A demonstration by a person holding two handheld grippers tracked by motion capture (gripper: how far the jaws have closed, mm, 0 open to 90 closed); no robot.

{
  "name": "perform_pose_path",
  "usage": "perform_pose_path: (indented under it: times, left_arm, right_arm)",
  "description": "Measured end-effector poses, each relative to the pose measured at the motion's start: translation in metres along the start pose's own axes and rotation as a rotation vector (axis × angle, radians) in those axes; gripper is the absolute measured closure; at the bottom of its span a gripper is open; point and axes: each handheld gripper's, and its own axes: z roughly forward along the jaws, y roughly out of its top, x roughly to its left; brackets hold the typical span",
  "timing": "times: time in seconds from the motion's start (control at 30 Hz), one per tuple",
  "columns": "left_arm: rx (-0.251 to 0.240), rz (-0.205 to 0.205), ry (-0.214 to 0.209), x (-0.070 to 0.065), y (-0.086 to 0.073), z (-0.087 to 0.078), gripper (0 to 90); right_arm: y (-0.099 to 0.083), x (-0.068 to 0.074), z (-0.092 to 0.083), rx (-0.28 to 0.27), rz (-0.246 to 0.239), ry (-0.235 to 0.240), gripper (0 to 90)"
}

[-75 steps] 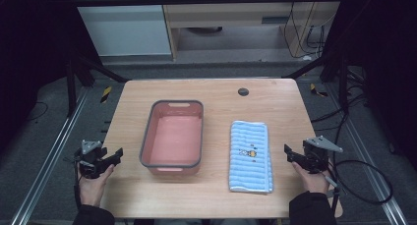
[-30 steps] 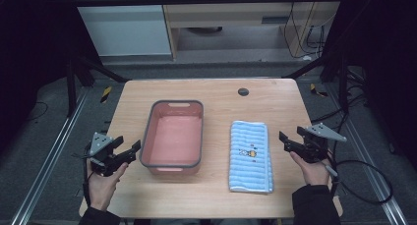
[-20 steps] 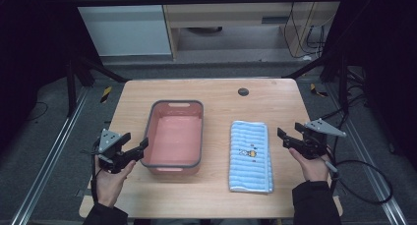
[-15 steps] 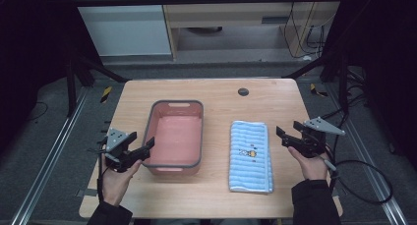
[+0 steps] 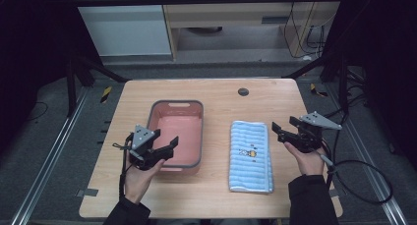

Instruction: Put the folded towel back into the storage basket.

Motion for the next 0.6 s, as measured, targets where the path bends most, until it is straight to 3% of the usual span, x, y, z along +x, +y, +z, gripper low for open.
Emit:
perform_pose_path:
  times: [0.6]
  left_arm:
    - [0.020, 0.052, -0.094, -0.049, 0.000, 0.025, 32.9]
  right_arm:
    - [0.009, 0.004, 0.016, 0.010, -0.003, 0.011, 29.5]
